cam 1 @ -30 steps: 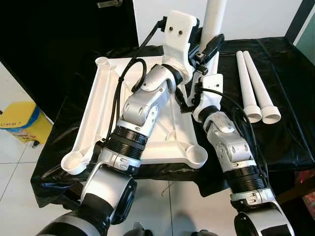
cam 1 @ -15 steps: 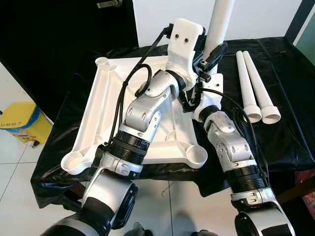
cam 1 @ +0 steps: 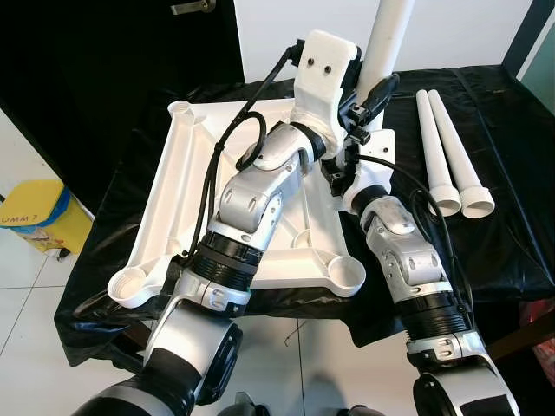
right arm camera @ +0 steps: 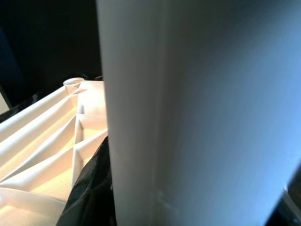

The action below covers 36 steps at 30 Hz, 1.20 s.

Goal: Building children table

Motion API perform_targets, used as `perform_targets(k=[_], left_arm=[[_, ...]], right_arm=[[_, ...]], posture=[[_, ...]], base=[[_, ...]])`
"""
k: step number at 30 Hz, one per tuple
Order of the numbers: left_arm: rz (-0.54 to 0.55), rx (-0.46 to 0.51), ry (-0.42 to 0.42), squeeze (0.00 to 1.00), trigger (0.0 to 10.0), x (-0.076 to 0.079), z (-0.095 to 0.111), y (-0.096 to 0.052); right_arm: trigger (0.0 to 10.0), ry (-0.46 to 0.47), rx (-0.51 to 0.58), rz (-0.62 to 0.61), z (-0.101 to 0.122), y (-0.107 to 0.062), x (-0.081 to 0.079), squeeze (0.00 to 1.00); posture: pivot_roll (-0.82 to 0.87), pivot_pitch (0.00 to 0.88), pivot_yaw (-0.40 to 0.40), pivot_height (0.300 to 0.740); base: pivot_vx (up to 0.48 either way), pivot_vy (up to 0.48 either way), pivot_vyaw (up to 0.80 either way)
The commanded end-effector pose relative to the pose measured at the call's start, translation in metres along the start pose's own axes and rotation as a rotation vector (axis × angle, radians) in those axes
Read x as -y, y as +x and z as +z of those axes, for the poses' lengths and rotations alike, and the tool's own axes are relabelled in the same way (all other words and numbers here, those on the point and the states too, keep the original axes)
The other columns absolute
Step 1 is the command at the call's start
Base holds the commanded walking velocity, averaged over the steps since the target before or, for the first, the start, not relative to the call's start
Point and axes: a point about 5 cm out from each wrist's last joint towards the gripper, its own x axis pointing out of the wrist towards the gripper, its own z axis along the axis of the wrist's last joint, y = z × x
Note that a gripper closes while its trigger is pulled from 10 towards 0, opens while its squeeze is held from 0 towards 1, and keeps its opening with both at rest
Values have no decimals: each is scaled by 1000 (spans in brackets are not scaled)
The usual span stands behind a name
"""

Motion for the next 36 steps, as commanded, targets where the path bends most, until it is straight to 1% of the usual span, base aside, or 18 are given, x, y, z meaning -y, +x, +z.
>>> perform_targets(k=[1,5,11,12,13,15,16,19,22,23,27,28,30,31,33,34,35,36], left_arm=[[-72,-1,-12,1000,10000,13,1,3],[-103,12,-42,1000,10000,16,1,0],[-79,7,-31,1000,10000,10,-1,-4],[-56,3,-13,200,10000,4,-1,-8],[-37,4,4,0,10000,-1,-1,-10],[-25,5,15,0,10000,-4,-1,-12],[-1,12,33,0,10000,-8,0,-14],[22,18,32,0,10000,-13,1,-18],[77,27,47,0,10000,-27,0,-35],[77,27,47,0,10000,-27,0,-35],[138,-15,120,0,10000,-35,-10,-54],[138,-15,120,0,10000,-35,-10,-54],[167,-49,166,0,10000,-39,-19,-66],[167,-49,166,0,10000,-39,-19,-66],[168,-81,187,0,10000,-41,-27,-76],[168,-81,187,0,10000,-41,-27,-76],[162,-99,194,0,10000,-40,-32,-82],[162,-99,194,0,10000,-40,-32,-82]], right_arm=[[10000,11,-6,27,-1,2,-8,0],[10000,48,-19,-5,-4,1,-5,0],[10000,85,-29,-34,-7,-1,-1,0],[10000,92,-31,-61,-9,-2,3,0],[10000,97,-32,-81,-10,-4,6,0],[10000,99,-32,-94,-11,-4,8,0],[10000,101,-33,-108,-11,-6,11,0],[10000,105,-33,-124,-13,-8,14,0],[10000,98,-28,-185,-17,-17,27,0],[10000,98,-28,-185,-17,-17,27,0],[10000,77,-30,-223,-21,-25,35,0],[10000,77,-30,-223,-21,-25,35,0],[10000,77,-30,-228,-22,-29,37,0],[10000,77,-30,-228,-22,-29,37,0],[10000,85,-20,-227,-21,-31,37,0],[10000,85,-20,-227,-21,-31,37,0],[10000,90,-11,-222,-20,-32,36,0],[10000,90,-11,-222,-20,-32,36,0]], posture=[[-12,37,59,740],[-11,30,59,740],[-9,27,57,740],[-7,27,58,740],[-7,28,58,740],[-7,28,58,740],[-6,29,57,740],[-5,32,54,740],[-5,37,50,740],[-5,37,50,740],[-1,44,43,740],[-1,44,43,740],[1,49,39,740],[1,49,39,740],[2,54,35,740],[2,54,35,740],[3,56,34,740],[3,56,34,740]], base=[[0,0,0],[0,0,0],[0,0,0],[0,0,0],[0,0,0],[0,0,0],[0,0,0],[0,0,0],[0,0,0],[0,0,0],[0,0,0],[0,0,0],[0,0,0],[0,0,0],[0,0,0],[0,0,0],[0,0,0],[0,0,0]])
